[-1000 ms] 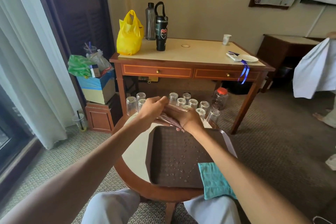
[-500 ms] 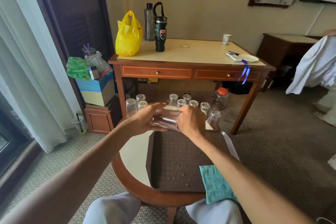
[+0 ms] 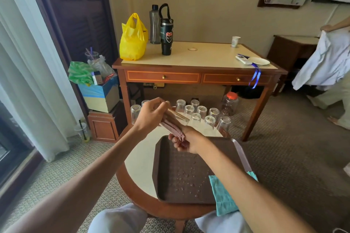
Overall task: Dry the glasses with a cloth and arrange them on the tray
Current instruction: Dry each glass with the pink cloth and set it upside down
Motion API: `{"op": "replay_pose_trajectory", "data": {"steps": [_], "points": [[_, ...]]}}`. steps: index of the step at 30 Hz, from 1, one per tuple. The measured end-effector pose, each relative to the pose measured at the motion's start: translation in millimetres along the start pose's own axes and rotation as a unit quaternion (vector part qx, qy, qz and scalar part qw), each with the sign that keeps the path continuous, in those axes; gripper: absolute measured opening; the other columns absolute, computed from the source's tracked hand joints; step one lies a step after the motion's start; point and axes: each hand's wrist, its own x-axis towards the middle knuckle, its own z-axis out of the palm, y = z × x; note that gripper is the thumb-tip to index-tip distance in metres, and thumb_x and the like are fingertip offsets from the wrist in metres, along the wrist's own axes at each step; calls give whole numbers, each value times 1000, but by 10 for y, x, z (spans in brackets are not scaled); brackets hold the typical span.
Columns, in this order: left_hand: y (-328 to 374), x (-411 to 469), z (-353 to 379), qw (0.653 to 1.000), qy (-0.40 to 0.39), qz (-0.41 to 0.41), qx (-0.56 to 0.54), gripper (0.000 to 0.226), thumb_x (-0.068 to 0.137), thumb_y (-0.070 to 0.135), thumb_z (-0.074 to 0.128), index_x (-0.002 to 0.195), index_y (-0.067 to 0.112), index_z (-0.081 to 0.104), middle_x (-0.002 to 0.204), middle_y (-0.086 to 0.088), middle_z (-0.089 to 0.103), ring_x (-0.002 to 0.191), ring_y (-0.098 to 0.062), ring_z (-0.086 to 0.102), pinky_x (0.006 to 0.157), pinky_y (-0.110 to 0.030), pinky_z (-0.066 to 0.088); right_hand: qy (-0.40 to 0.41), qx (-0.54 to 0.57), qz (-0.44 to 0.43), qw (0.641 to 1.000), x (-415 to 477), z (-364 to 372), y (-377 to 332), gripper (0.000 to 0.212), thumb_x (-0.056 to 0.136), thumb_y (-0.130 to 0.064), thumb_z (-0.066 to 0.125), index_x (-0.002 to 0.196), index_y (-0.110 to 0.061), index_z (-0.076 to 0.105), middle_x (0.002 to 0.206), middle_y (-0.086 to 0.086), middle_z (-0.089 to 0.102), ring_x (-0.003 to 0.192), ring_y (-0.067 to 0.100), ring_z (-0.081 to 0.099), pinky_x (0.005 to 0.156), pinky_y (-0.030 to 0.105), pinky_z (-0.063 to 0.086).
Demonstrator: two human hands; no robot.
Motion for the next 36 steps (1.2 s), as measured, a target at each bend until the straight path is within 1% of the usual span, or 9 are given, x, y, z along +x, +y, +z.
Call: {"op": "replay_pose_trajectory", "data": {"steps": [2, 5, 9, 12, 16, 21, 24, 29, 36], "points": [[-38, -4, -21, 999, -10, -11, -31, 27, 106, 29, 53, 99, 10, 71, 93, -10, 71, 89, -25, 71, 73, -35, 60, -11, 11, -11, 1000, -71, 10, -32, 43, 104, -38, 45, 80, -7, 65, 56, 0, 61, 45, 10, 56, 40, 19, 42], [-38, -10, -30, 978, -62, -113, -163, 26, 106, 36, 54, 111, 13, 66, 108, -11, 70, 104, -29, 70, 86, -39, 60, 140, -143, -125, 972, -103, 46, -151, 25, 101, -18, 50, 91, 0, 66, 60, 6, 64, 42, 14, 58, 42, 24, 47], [-62, 35, -184, 912, -167, -309, -211, 58, 92, 67, 57, 119, 17, 65, 115, -14, 72, 106, -28, 70, 84, -36, 60, 354, -390, -319, 788, -162, 54, -225, 16, 88, -21, 67, 80, -10, 75, 64, 2, 66, 51, 16, 55, 42, 21, 34], [-116, 68, -211, 906, -180, -319, -212, 51, 91, 63, 62, 102, 15, 70, 103, -13, 71, 91, -22, 63, 73, -27, 54, 376, -432, -373, 730, -130, 26, -247, 21, 84, -31, 71, 77, -12, 76, 64, 0, 67, 54, 14, 57, 45, 18, 32], [-172, 149, -165, 950, -97, -245, -170, 47, 91, 60, 65, 107, 16, 69, 110, -13, 70, 97, -23, 68, 76, -27, 55, 326, -355, -295, 825, 1, 47, -194, 27, 90, -38, 70, 89, -11, 76, 65, -5, 64, 52, 14, 59, 44, 24, 45], [-338, 196, -256, 964, -34, -196, -179, 44, 92, 54, 67, 116, 17, 69, 118, -14, 70, 108, -28, 70, 92, -38, 59, 103, -172, -178, 963, 190, -40, -85, 47, 88, -51, 70, 99, -6, 72, 75, 10, 77, 72, 31, 76, 55, 31, 58], [-434, 260, -343, 959, 5, -193, -207, 52, 84, 54, 73, 119, 15, 68, 121, -14, 69, 111, -29, 69, 99, -43, 57, 40, -130, -217, 967, 244, -113, -10, 41, 90, -42, 71, 104, -4, 74, 88, 15, 77, 79, 32, 75, 53, 28, 57], [-740, 383, -486, 950, 106, -204, -211, 60, 86, 49, 76, 130, 11, 63, 118, -9, 71, 99, -19, 73, 76, -26, 63, 43, -87, -211, 973, 566, -224, 202, 43, 88, -37, 73, 121, -10, 68, 105, 3, 75, 93, 19, 73, 69, 23, 57], [-1429, 491, -598, 944, 190, -247, -113, 99, 56, 67, 90, 135, 14, 60, 123, -7, 68, 110, -29, 68, 101, -48, 56, 68, -46, -158, 984, 1071, -255, 384, 27, 97, -31, 64, 117, -14, 67, 101, 8, 76, 89, 26, 74, 85, 41, 60]]}}
